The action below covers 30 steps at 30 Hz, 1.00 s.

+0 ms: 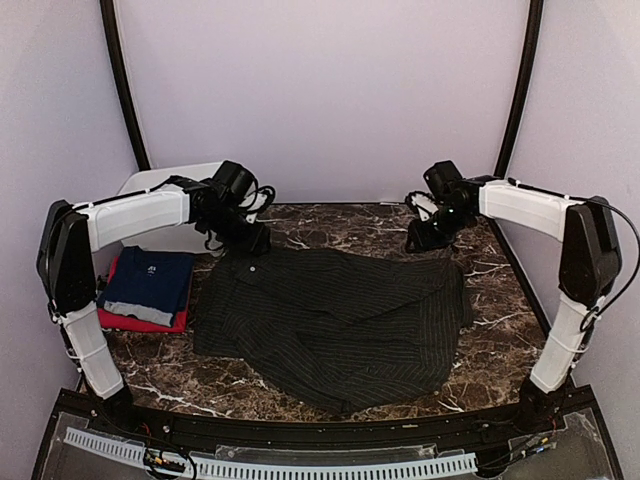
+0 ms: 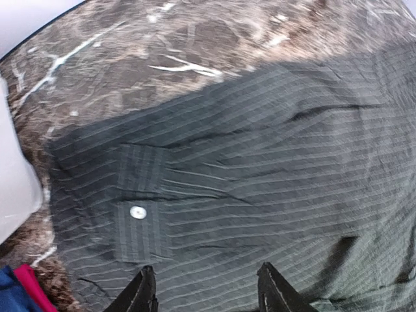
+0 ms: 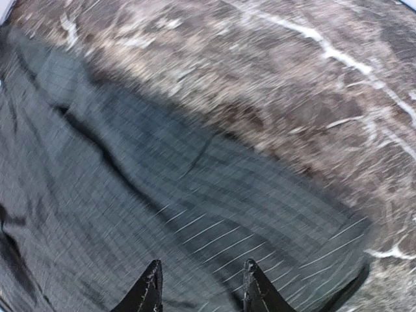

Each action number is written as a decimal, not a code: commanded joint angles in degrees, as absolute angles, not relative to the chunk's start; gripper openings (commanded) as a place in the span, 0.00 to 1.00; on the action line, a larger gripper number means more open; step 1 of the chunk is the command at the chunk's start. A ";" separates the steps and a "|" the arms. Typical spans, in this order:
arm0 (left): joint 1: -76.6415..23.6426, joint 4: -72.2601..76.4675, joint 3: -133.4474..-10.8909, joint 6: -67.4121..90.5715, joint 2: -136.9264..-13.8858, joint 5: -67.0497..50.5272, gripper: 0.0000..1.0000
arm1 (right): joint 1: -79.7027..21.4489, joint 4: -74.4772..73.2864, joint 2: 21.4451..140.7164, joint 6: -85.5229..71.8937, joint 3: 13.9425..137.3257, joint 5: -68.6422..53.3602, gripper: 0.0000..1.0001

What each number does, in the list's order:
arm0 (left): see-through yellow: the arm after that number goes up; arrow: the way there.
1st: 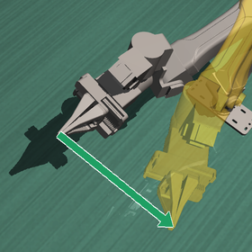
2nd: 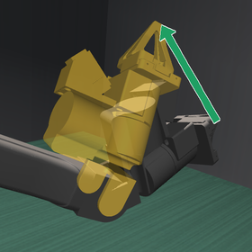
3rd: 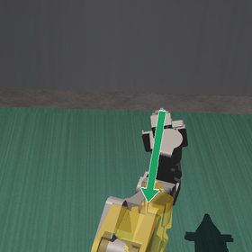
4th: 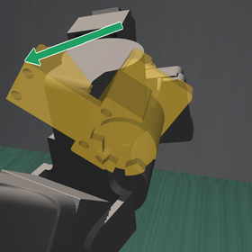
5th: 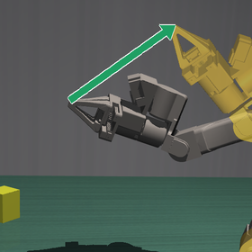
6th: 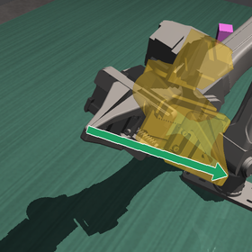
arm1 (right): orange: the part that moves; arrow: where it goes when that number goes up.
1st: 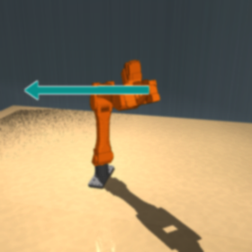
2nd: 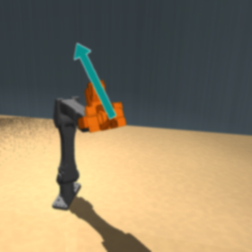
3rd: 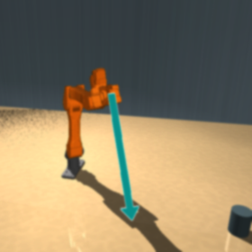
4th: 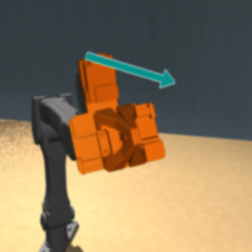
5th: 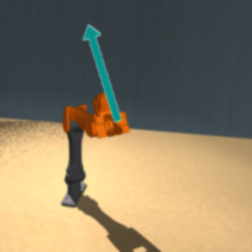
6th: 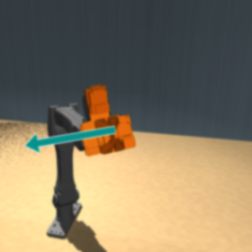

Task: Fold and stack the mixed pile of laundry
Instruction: Move the 1/3-folded shirt to the center of the board.

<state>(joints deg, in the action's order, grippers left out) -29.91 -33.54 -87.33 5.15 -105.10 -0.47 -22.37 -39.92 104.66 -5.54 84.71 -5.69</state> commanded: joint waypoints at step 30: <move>-36.47 -25.24 -64.44 21.91 -94.64 -12.46 0.54 | -17.57 -38.63 102.92 -3.62 84.05 -14.25 0.46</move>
